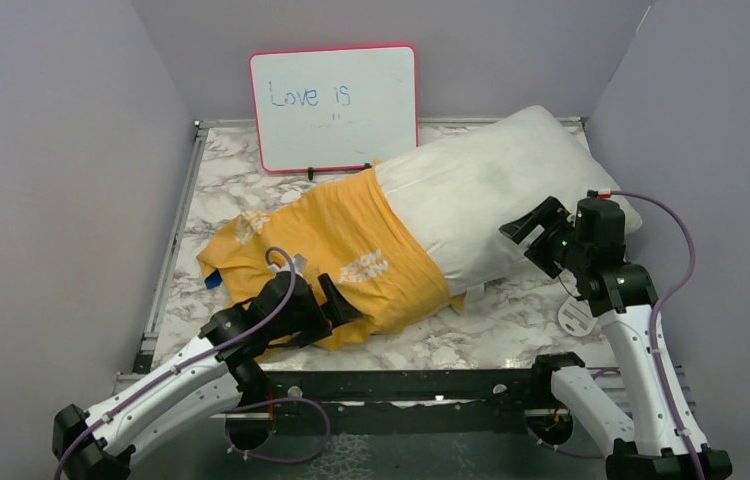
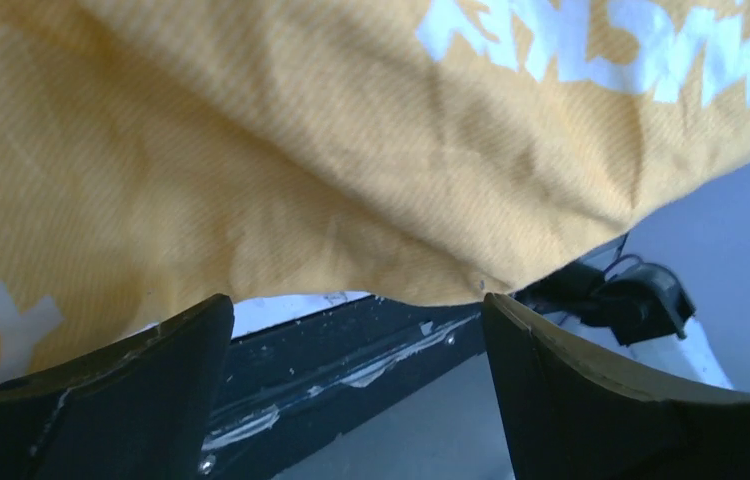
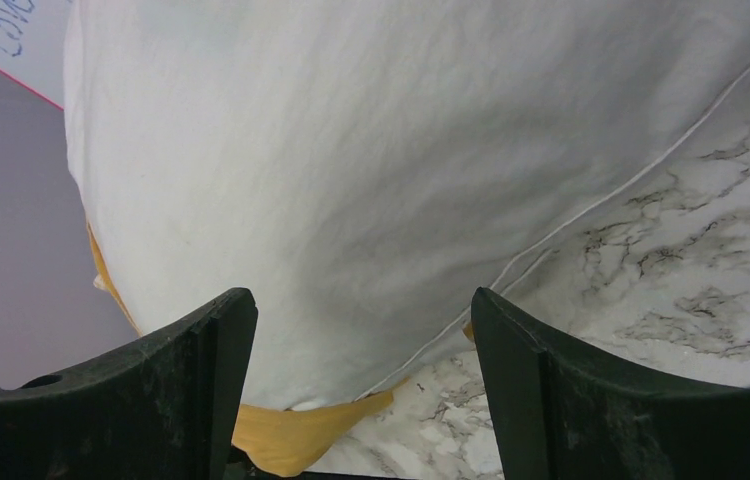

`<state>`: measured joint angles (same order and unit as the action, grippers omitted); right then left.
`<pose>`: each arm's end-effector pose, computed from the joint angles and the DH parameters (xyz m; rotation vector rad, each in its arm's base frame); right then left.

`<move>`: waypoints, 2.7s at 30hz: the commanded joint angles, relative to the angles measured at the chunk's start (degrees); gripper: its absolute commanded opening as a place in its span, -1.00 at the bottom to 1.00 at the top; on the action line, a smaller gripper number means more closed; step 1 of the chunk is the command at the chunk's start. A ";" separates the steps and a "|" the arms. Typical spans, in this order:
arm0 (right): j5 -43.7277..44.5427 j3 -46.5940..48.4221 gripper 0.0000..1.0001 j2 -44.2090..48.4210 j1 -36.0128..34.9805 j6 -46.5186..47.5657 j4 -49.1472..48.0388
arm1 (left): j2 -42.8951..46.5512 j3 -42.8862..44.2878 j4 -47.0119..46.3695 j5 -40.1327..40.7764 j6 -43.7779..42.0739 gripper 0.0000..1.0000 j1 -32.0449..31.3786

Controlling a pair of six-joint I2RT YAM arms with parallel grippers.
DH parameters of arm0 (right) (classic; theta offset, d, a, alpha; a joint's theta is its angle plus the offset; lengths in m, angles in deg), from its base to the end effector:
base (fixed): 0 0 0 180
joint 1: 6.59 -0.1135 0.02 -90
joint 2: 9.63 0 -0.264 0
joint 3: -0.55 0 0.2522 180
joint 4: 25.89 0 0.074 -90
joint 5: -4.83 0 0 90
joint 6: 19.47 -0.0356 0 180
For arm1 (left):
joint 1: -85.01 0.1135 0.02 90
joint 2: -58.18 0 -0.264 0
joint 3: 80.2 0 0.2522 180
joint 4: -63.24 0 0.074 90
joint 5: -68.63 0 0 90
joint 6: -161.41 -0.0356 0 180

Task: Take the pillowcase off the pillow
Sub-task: Remove the pillow from the pillowcase.

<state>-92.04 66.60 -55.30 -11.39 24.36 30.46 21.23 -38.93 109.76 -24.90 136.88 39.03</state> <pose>0.1595 0.0177 0.3259 0.7349 2.1426 0.6194 0.0969 -0.1034 0.2176 -0.3970 2.5170 -0.9772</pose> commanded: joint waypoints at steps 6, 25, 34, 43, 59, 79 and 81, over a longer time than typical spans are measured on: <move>1.23 -0.84 0.67 0.50 0.26 -1.56 0.61 | 12.83 -7.97 -1.67 2.73 19.53 0.98 -1.23; -0.01 -2.28 0.67 -2.83 0.30 -2.08 -3.06 | 0.60 -8.18 -10.09 9.98 42.21 0.97 -1.53; 0.60 -0.39 0.67 -5.53 0.27 -0.64 -4.92 | -10.87 -13.32 -24.46 12.43 38.18 0.91 -2.04; -0.68 1.19 0.66 -8.74 0.27 0.13 -7.65 | -18.60 -14.61 -34.83 12.25 22.98 -0.25 -2.10; 5.54 5.65 0.62 -25.89 0.31 6.28 -10.46 | -2.67 6.09 12.76 40.29 2.52 -1.00 -1.93; 4.68 14.22 0.63 -30.65 2.69 10.26 -9.70 | -8.05 33.24 45.29 60.29 2.79 -1.00 -1.95; 0.76 15.26 0.67 -29.06 2.69 10.10 -6.25 | -8.44 33.55 40.75 58.73 -1.83 -1.00 -1.97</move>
<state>-89.44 78.76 -85.40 -9.84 31.92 21.00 12.38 -8.46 146.43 25.83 142.52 36.54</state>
